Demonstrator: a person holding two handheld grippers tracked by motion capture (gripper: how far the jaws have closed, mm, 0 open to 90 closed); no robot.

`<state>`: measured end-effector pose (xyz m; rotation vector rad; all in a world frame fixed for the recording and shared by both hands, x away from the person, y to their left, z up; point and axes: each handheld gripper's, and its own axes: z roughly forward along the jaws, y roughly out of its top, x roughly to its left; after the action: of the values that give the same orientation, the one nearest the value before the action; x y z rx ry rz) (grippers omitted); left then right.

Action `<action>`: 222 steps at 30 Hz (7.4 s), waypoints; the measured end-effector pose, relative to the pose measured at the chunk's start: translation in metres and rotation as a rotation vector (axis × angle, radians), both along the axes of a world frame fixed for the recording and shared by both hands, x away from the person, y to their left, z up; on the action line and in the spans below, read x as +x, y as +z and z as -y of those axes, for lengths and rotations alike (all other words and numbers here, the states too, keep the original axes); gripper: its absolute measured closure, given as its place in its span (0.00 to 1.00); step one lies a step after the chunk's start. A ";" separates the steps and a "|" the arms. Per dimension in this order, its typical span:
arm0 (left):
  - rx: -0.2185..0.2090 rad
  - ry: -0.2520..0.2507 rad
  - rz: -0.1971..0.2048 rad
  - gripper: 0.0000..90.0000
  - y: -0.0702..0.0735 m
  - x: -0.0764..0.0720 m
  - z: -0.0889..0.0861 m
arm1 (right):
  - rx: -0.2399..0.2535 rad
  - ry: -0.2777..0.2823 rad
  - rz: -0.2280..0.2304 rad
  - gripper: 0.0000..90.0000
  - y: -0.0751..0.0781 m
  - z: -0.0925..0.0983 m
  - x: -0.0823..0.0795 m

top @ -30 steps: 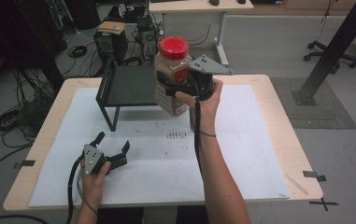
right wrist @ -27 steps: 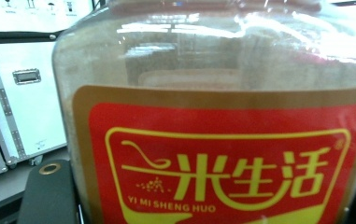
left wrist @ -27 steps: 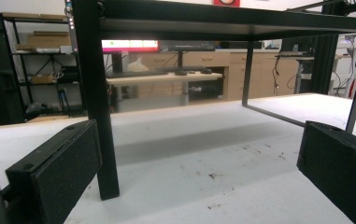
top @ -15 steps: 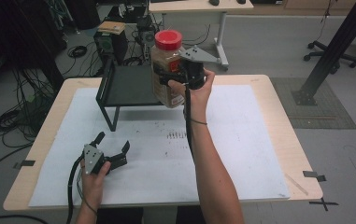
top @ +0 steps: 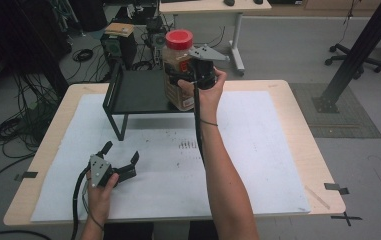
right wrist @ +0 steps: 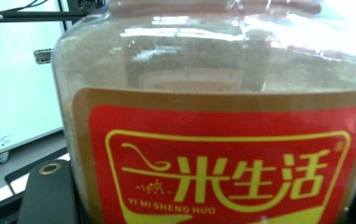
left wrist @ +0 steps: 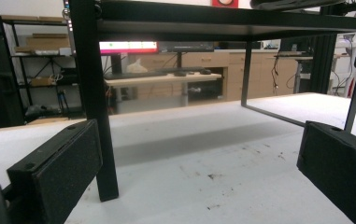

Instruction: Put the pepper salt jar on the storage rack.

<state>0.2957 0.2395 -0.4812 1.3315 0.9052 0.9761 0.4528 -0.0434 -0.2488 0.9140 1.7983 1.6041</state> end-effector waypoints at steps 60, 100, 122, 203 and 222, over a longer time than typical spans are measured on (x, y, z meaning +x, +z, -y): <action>0.003 0.003 0.002 0.00 0.000 0.000 0.000 | 0.011 0.020 0.030 0.27 -0.018 -0.008 0.014; -0.004 0.002 -0.006 0.00 0.000 0.000 -0.001 | 0.009 0.024 0.032 0.26 -0.019 -0.008 0.014; -0.004 0.003 -0.006 0.00 0.000 0.000 0.000 | 0.006 0.024 0.032 0.26 -0.019 -0.008 0.014; -0.003 0.004 -0.002 0.00 0.000 0.000 0.000 | 0.057 0.037 0.027 0.02 -0.020 -0.001 0.001; 0.004 0.011 0.000 0.00 0.000 -0.001 0.000 | 0.066 0.025 0.050 0.02 -0.016 0.015 -0.024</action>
<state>0.2952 0.2393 -0.4812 1.3307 0.9123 0.9869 0.4288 -0.0588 -0.2650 0.8755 1.7385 1.6958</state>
